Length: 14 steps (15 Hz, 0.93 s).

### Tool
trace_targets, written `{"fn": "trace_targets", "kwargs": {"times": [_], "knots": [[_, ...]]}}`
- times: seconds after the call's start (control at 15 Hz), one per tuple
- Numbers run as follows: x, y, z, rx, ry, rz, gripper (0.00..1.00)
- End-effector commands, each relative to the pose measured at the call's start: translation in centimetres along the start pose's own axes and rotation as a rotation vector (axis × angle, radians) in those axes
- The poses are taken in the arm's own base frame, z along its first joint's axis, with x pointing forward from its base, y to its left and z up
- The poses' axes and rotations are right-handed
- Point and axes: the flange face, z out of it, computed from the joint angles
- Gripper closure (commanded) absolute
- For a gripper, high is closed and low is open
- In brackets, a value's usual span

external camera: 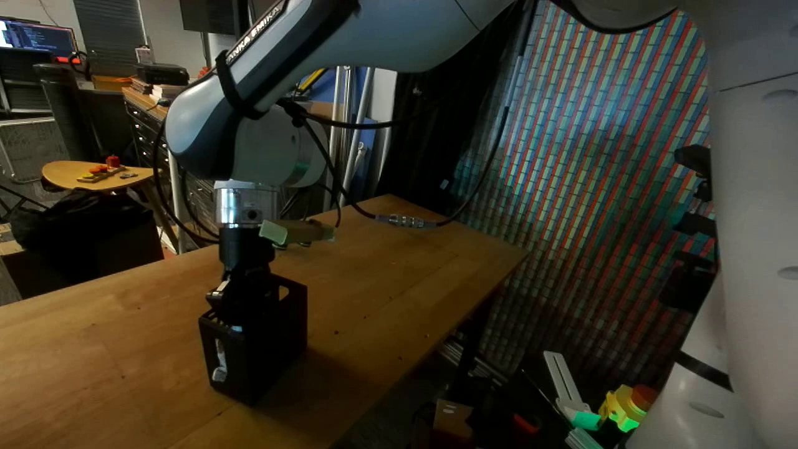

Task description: Place the towel in the basket and push it down

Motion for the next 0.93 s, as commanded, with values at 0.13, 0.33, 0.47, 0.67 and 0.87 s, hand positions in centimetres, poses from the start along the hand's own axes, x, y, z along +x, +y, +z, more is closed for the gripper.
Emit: {"fn": "trace_targets", "kwargs": {"times": [0.13,0.33,0.47,0.67,0.87], "knots": [[-1.0,0.3,-3.0,-0.026,0.016,0.016,0.87],[-2.4,0.3,-6.7,-0.086,0.029,0.036,0.54],[-3.2,0.1,-9.0,-0.12,0.032,0.05,0.38],[-4.1,-0.3,-11.6,-0.155,0.035,0.063,0.16],[-4.4,-1.0,-12.8,-0.17,0.048,0.069,0.47]]}}
